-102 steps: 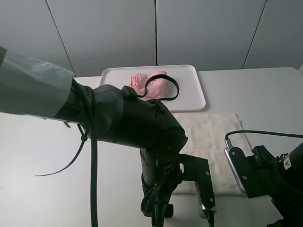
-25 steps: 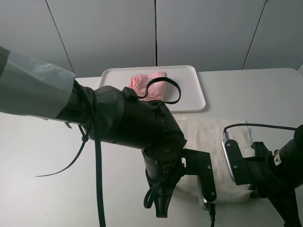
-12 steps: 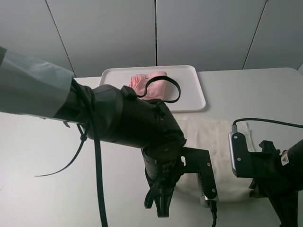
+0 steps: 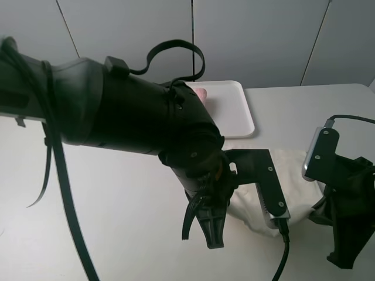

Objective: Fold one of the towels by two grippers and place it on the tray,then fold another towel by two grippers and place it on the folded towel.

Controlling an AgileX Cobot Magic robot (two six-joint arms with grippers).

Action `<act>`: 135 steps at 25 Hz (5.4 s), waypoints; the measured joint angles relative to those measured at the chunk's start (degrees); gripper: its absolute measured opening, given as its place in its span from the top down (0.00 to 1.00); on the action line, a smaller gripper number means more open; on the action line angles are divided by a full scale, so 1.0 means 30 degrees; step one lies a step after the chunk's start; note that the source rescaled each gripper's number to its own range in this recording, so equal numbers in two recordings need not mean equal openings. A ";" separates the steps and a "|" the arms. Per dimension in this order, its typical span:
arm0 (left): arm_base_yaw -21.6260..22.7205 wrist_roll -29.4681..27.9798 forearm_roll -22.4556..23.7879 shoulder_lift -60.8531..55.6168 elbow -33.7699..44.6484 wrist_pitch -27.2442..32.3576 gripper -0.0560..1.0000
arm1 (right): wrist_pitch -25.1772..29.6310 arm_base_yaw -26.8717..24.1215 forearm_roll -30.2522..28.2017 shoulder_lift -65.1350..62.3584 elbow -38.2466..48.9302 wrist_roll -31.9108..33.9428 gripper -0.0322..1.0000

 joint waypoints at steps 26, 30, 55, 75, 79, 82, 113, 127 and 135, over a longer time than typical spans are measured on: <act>0.3289 -0.4647 0.1371 -0.0315 -0.0765 -0.3174 0.95 | -0.1843 0.0000 -0.8133 0.1978 -0.1874 1.8938 0.97; 0.4022 -0.4896 0.1371 -0.0315 -0.0765 -0.3539 0.95 | -0.2358 -0.0273 -0.9293 0.2062 -0.2445 2.0358 0.97; 0.5260 -0.6490 0.1601 0.1924 -0.0904 -0.5820 0.59 | -0.4273 -0.2042 -1.1689 0.7524 -0.5635 2.3004 0.79; 0.6267 -0.9757 -0.0011 0.2286 -0.3095 -0.1509 0.00 | 0.0017 -0.2038 -1.3917 0.7768 -0.6493 3.0759 0.02; 0.6267 -0.9886 -0.0631 0.3235 -0.5282 0.0327 0.00 | 0.1690 -0.2038 -1.1043 0.7768 -0.7818 2.7176 0.02; 0.6267 -0.9928 -0.0868 0.4240 -0.6429 0.2003 0.00 | 0.3038 -0.2570 -0.8253 0.7797 -0.9358 2.4136 0.02; 0.6267 -1.1514 -0.1513 0.6561 -0.7614 0.3245 0.00 | 0.6155 -0.6907 -0.0364 1.0710 -1.1523 1.4159 0.02; 0.6267 -1.1209 -0.1513 0.6561 -0.7634 0.3416 0.00 | 0.5954 -0.6907 -0.0037 1.4057 -1.2951 1.3443 0.02; 0.6267 -1.1209 -0.1513 0.6561 -0.7634 0.3451 0.00 | 0.5954 -0.6907 -0.0037 1.4433 -1.2967 1.1926 0.02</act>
